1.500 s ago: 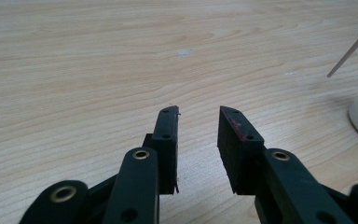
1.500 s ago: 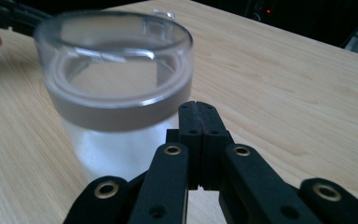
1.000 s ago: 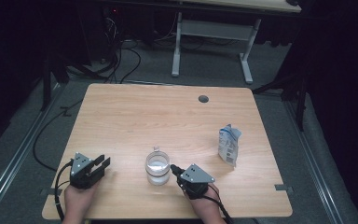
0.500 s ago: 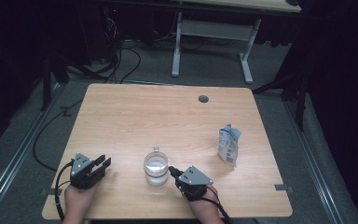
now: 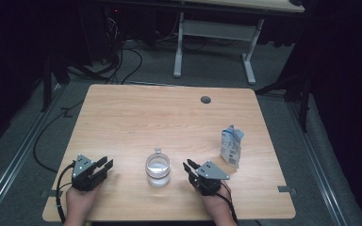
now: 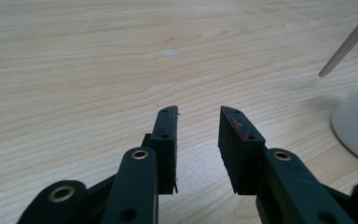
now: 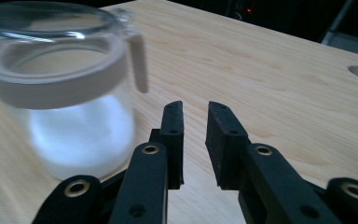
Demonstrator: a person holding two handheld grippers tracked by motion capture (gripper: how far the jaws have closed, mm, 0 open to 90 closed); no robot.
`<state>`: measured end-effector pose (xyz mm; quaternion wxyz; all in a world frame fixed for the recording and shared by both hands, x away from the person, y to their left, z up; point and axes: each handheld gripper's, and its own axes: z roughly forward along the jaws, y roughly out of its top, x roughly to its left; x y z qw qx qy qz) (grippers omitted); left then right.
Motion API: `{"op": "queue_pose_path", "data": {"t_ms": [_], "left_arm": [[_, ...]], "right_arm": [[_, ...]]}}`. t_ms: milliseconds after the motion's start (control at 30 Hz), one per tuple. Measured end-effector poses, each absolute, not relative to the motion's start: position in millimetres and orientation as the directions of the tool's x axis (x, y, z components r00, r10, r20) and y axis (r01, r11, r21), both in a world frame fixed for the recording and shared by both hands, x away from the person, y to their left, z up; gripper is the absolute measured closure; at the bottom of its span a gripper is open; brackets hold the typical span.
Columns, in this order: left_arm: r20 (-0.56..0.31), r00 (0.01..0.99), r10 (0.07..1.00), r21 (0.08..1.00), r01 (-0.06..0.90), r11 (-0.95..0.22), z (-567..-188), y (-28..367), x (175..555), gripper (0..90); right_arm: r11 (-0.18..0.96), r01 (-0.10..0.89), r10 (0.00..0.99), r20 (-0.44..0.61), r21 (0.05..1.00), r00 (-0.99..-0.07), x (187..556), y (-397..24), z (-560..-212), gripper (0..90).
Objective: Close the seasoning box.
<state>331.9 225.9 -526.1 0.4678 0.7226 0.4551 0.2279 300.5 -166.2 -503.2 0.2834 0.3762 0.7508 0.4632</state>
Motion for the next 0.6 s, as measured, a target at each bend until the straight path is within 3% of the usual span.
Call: {"op": "queue_pose_path", "data": {"t_ms": [367,600], "left_arm": [[-0.099,0.488,0.867,0.884,0.444,-0.149,-526,224,331,67.0],[-0.094,0.495,0.864,0.884,0.441,-0.157,-527,221,331,65.0]], "right_arm": [[0.246,0.339,0.897,-0.081,0.908,-0.434,302,-222,-507,64.7],[0.182,0.362,0.936,-0.048,0.914,-0.35,290,-263,-505,62.7]]}}
